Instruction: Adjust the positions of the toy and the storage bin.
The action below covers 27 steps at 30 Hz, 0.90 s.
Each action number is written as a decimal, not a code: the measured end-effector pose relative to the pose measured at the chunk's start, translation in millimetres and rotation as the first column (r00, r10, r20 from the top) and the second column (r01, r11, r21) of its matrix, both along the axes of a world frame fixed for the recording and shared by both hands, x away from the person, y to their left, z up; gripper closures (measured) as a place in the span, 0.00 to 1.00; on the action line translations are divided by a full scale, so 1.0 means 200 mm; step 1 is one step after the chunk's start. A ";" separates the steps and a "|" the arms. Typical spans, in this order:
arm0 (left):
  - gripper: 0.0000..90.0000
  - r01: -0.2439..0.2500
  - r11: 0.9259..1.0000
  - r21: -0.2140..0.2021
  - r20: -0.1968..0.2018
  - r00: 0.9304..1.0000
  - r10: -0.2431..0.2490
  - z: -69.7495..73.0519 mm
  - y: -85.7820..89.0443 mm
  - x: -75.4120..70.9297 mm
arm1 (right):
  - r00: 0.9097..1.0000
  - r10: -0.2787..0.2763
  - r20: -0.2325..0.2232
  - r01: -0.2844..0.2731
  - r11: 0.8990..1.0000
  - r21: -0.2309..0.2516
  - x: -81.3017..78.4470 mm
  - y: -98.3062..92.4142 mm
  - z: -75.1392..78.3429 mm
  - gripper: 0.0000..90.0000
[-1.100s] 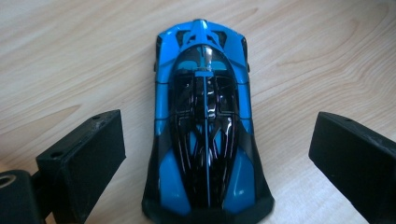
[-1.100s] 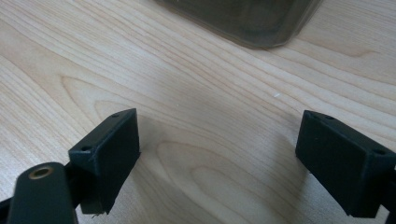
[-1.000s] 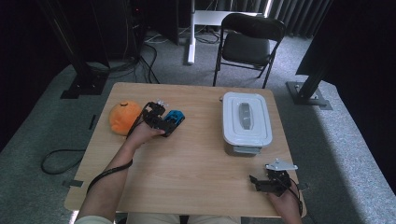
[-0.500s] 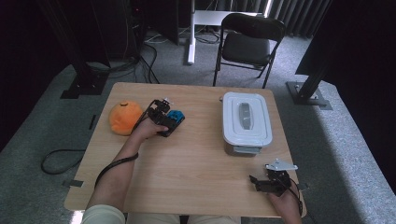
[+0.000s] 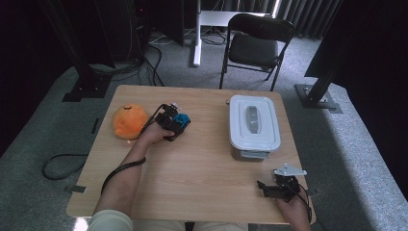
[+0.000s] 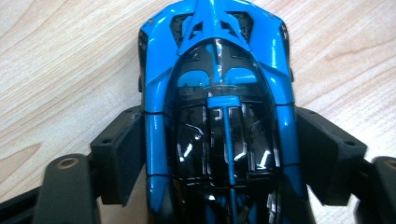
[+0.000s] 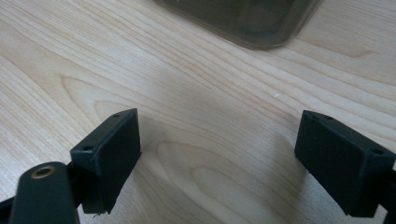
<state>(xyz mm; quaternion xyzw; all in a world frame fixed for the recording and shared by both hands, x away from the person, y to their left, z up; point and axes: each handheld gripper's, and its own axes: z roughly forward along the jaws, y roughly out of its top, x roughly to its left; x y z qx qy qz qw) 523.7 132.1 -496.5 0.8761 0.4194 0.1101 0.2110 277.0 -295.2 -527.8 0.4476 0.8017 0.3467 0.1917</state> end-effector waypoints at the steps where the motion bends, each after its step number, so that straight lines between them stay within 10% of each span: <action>1: 0.28 0.001 1.000 0.002 -0.003 1.000 -0.001 0.00 0.00 0.00 | 1.000 -0.001 -0.001 0.001 1.000 0.000 0.00 0.00 0.00 0.16; 27: 0.32 0.060 0.998 0.003 0.026 0.998 -0.060 0.17 0.09 -0.23 | 1.000 -0.004 0.000 0.004 1.000 0.000 0.00 0.00 0.00 0.16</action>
